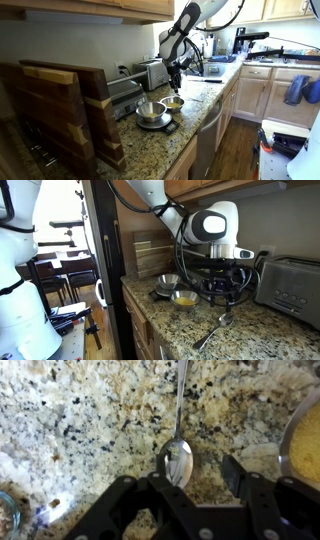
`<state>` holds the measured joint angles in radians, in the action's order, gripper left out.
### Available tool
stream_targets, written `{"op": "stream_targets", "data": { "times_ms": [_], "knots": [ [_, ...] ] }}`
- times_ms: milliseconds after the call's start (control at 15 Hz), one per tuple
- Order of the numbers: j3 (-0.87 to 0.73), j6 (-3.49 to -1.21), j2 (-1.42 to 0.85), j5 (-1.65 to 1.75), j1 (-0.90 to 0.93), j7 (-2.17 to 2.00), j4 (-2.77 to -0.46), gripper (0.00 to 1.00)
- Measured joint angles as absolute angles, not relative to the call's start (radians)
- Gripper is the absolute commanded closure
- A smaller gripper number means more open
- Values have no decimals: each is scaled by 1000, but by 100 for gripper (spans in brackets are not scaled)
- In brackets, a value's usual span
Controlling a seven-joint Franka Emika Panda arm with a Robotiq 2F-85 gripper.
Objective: Pick up the spoon and scoop some of the contents from the silver bowl and put it in the other silver bowl.
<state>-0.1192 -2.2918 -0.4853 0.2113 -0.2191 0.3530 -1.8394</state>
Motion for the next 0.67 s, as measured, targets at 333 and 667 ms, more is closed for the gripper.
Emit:
{"op": "stream_targets", "data": {
  "times_ms": [333, 667],
  "knots": [
    [-118, -2291, -352, 282, -159, 312, -1899, 0],
    [-105, -2291, -263, 262, -154, 314, -1954, 0]
  ]
}}
